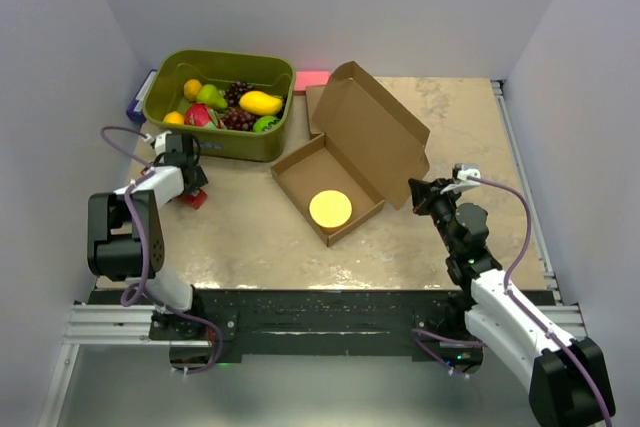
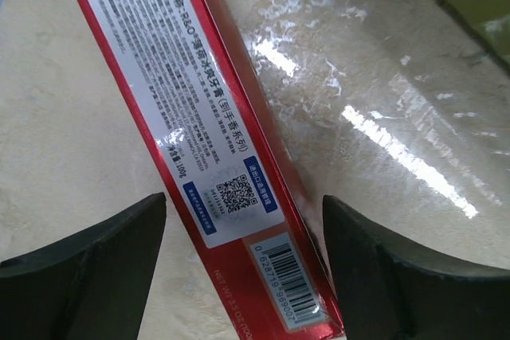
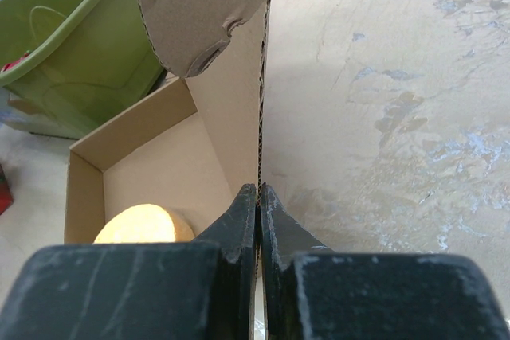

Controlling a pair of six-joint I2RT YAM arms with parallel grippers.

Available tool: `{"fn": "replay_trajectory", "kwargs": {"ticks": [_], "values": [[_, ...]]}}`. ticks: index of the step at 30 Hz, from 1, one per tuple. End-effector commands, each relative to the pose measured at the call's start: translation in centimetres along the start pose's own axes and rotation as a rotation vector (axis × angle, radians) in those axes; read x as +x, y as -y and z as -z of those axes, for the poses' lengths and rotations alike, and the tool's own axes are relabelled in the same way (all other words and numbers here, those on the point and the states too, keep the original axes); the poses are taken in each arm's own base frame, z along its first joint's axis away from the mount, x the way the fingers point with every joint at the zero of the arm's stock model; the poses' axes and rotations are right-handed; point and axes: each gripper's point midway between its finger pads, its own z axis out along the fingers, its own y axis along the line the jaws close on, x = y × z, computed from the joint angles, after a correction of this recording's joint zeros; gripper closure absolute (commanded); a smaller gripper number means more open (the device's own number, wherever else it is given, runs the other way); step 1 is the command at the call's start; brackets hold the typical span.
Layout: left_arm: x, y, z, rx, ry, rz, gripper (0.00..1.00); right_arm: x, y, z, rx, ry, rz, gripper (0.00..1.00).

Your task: Fold the paper box

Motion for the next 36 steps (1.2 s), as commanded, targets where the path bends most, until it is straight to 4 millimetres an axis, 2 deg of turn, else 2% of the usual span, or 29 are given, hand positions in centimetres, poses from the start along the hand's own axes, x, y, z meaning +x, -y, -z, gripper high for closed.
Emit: {"fn": "replay_trajectory", "kwargs": {"ticks": [1,2,5,9,10,14,15,17,18,20,21,23,24,27,30,31,33,34,35,36], "values": [[0.5,-0.1,-0.4,0.010,-0.012,0.012,0.26,-0.8,-0.6,-0.3,-0.022,0.012,0.006,1.00],[0.6,-0.1,-0.3,0.010,-0.011,0.019,0.33,-0.8,-0.6,-0.3,-0.023,0.011,0.008,1.00],[1.0,-0.6,0.3,0.011,-0.010,0.026,0.44,-0.9,-0.6,-0.3,-0.022,0.013,0.008,1.00],[1.7,-1.2,1.1,0.015,-0.023,0.011,0.54,-0.9,-0.6,-0.2,-0.021,0.015,0.006,1.00],[2.4,-1.5,1.3,0.012,-0.038,0.005,0.55,-0.9,-0.7,-0.2,-0.025,0.013,0.008,1.00],[2.2,-1.5,3.2,0.064,-0.028,0.035,0.61,-0.9,-0.7,-0.1,-0.025,0.017,0.004,1.00],[1.2,-1.4,4.4,0.092,0.011,0.055,0.62,-1.0,-0.7,-0.1,-0.025,0.020,0.006,1.00],[1.0,-1.5,5.8,0.125,0.028,0.077,0.68,-0.9,-0.6,0.0,-0.024,0.017,0.004,1.00],[-0.2,-1.7,7.3,0.148,0.078,0.100,0.70,-1.0,-0.6,-0.1,-0.021,0.018,0.004,1.00],[-0.9,-2.2,9.0,0.164,0.114,0.113,0.72,-1.0,-0.6,-0.1,-0.022,0.018,0.006,1.00],[-2.1,-2.7,10.7,0.187,0.172,0.137,0.74,-0.9,-0.6,-0.1,-0.020,0.016,0.004,1.00],[-3.0,-3.3,12.4,0.199,0.224,0.154,0.77,-0.9,-0.6,-0.1,-0.020,0.016,0.006,1.00],[-3.8,-3.8,13.9,0.217,0.274,0.168,0.79,-0.8,-0.5,-0.2,-0.015,0.012,0.006,1.00],[-5.0,-4.5,16.7,0.212,0.350,0.132,0.80,-0.9,-0.5,-0.2,-0.014,0.014,0.008,1.00],[-6.5,-2.3,21.0,0.300,0.440,0.060,0.82,-0.8,-0.5,-0.3,-0.014,0.013,0.011,1.00],[-6.8,-0.6,23.3,0.368,0.465,0.040,0.82,-0.8,-0.4,-0.4,-0.011,0.011,0.009,1.00],[-7.2,0.9,24.7,0.384,0.464,0.030,0.82,-0.8,-0.3,-0.4,-0.007,0.009,0.011,1.00],[-7.3,2.8,26.9,0.452,0.464,0.027,0.82,-0.8,-0.3,-0.4,-0.007,0.008,0.009,1.00],[-7.4,3.6,27.6,0.462,0.468,0.028,0.81,-0.8,-0.3,-0.4,-0.007,0.008,0.009,1.00],[-7.0,5.4,27.8,0.478,0.450,0.001,0.81,-0.8,-0.4,-0.4,-0.007,0.008,0.011,1.00]]}}
